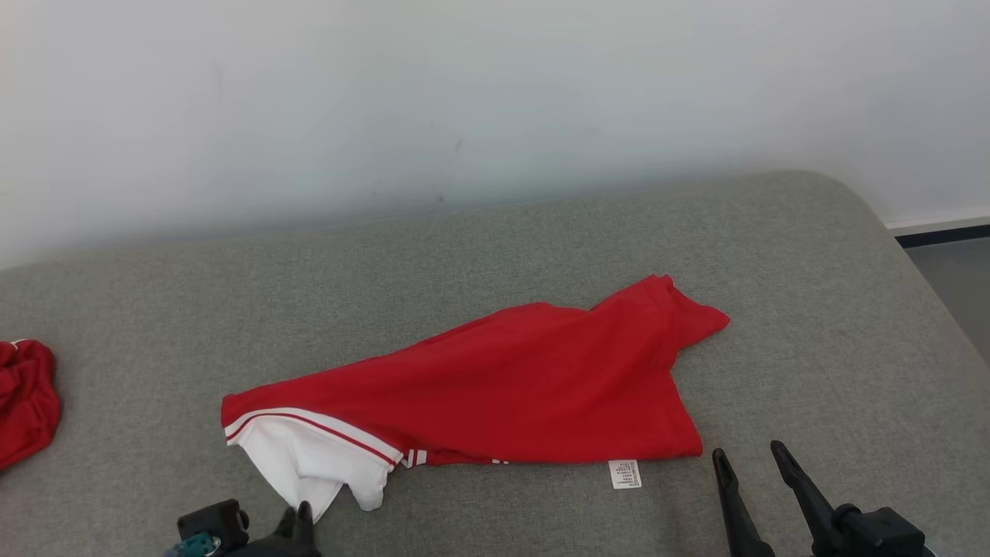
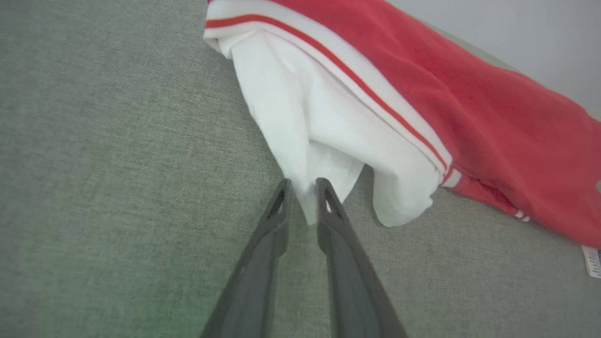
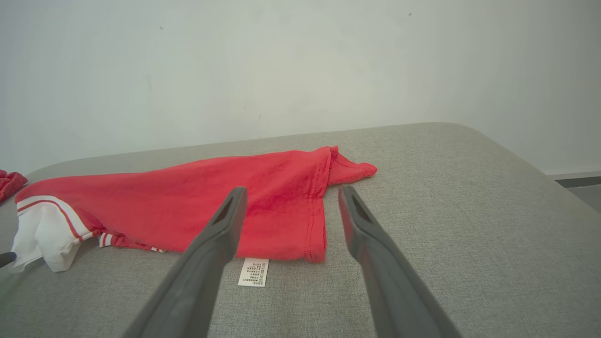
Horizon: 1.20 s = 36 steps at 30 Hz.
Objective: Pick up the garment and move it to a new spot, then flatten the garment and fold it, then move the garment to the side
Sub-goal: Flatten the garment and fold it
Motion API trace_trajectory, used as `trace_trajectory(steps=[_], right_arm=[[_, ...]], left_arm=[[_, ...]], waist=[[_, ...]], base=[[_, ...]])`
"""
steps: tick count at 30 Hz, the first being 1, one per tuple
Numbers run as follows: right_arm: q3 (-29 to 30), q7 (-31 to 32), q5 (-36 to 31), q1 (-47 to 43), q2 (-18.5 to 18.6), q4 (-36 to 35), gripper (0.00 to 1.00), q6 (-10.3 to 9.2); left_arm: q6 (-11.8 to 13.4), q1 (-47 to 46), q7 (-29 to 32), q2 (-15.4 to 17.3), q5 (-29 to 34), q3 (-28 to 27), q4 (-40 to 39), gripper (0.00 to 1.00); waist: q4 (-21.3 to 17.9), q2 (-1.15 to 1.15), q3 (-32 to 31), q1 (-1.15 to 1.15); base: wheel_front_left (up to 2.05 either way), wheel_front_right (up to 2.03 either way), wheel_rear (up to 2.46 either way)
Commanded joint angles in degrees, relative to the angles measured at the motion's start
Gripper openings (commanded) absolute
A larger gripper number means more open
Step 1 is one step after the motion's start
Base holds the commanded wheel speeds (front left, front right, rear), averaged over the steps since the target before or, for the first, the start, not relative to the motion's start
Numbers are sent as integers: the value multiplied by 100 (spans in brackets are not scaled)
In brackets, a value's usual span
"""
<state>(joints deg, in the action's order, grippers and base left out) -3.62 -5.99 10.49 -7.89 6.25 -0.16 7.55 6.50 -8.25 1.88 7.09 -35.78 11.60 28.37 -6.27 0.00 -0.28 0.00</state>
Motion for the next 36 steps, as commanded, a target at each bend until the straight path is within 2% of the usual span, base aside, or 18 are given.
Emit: trace_trajectory(steps=[1, 2, 8, 14, 18, 27, 32, 36], right_arm=[[21, 30, 9, 16, -9, 27, 100, -13], [35, 44, 6, 5, -13, 47, 100, -13], [123, 187, -57, 10, -30, 165, 100, -13], [817, 707, -336, 63, -202, 481, 100, -13], [1029, 1061, -562, 253, -260, 622, 100, -13], [962, 1554, -1061, 956, -240, 1173, 100, -13], [621, 1683, -1261, 1301, 8, 1744, 100, -13], [336, 1458, -1342, 1553, 194, 2282, 100, -13]], left_arm=[[2, 27, 13, -9, 34, 29, -22, 13], [0, 1, 12, -13, 52, 52, -14, 0], [34, -149, -66, -12, 145, 141, 90, 0], [73, -121, -229, -29, 335, 305, 123, 0], [107, -21, -370, -73, 388, 398, 89, 0], [109, -132, -461, -82, 380, 445, 53, 0], [80, -170, -457, -83, 346, 478, 70, 0], [51, -236, -468, -83, 317, 503, 119, 0]], waist=[[0, 0, 17, 0], [2, 0, 27, 0], [15, 0, 90, 0], [70, 0, 232, 0], [129, 0, 350, 0], [296, 0, 495, 0], [412, 0, 569, 0], [511, 0, 633, 0]], base=[[0, 0, 0], [0, 0, 0], [0, 0, 0], [0, 0, 0], [0, 0, 0], [0, 0, 0], [0, 0, 0], [0, 0, 0]])
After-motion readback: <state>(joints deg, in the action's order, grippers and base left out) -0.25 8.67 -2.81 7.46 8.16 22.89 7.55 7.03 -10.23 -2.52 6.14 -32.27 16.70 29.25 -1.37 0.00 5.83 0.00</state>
